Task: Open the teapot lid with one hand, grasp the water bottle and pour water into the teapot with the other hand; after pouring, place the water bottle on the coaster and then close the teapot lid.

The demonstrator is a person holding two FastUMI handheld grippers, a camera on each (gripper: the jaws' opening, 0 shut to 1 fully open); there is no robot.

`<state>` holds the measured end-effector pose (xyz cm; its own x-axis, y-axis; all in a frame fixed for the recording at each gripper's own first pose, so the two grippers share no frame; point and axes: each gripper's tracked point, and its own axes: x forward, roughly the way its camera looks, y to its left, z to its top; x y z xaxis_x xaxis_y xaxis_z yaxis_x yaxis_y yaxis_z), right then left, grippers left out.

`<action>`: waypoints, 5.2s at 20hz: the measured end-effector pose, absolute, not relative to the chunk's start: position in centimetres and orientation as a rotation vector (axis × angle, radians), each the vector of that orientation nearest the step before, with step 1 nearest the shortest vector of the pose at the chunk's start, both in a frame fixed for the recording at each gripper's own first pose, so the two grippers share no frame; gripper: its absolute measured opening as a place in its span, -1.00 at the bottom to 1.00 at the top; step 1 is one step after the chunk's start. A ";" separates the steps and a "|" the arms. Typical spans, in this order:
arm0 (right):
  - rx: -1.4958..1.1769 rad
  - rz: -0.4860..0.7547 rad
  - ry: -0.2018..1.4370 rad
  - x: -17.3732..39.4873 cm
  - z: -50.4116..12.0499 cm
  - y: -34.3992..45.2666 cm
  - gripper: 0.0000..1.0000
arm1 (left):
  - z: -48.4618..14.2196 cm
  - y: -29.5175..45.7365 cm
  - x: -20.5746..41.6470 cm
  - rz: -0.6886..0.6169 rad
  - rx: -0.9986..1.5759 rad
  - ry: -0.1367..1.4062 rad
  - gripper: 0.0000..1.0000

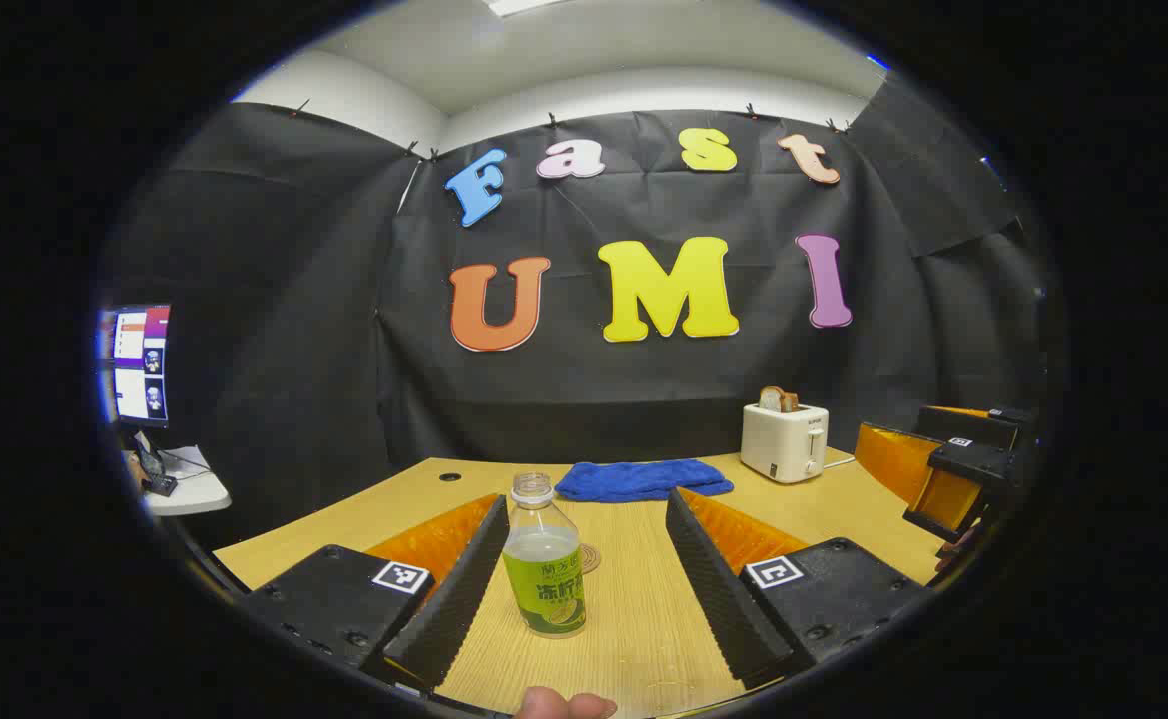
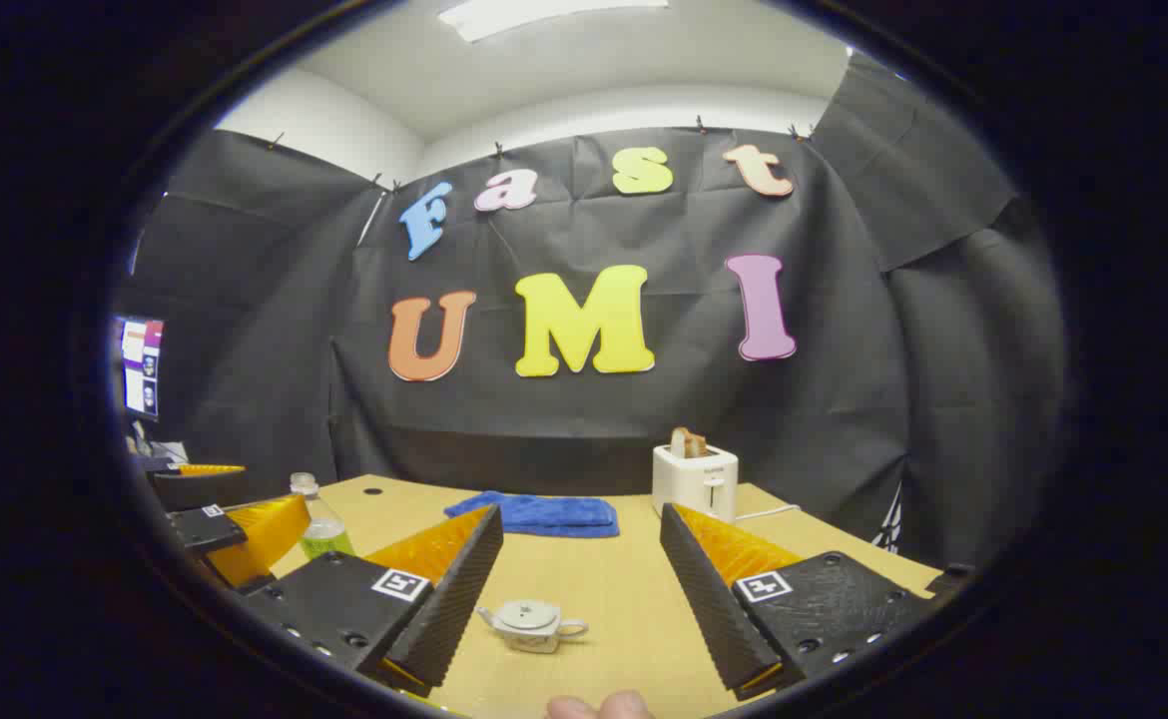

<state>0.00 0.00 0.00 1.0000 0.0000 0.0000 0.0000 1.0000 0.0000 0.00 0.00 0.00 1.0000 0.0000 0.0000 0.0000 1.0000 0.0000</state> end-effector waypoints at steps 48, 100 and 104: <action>-0.043 0.031 0.317 9.2 -15.7 5.8 -0.47 | 0.1 3.9 -0.3 0.053 -0.044 0.016 0.98; -0.037 0.058 0.232 6.3 -8.3 -2.3 -1.00 | -12.0 3.9 6.8 0.051 0.138 0.339 0.55; -0.056 0.069 0.252 6.2 -8.7 -3.8 -1.00 | -10.0 5.0 7.0 0.078 0.465 0.325 0.51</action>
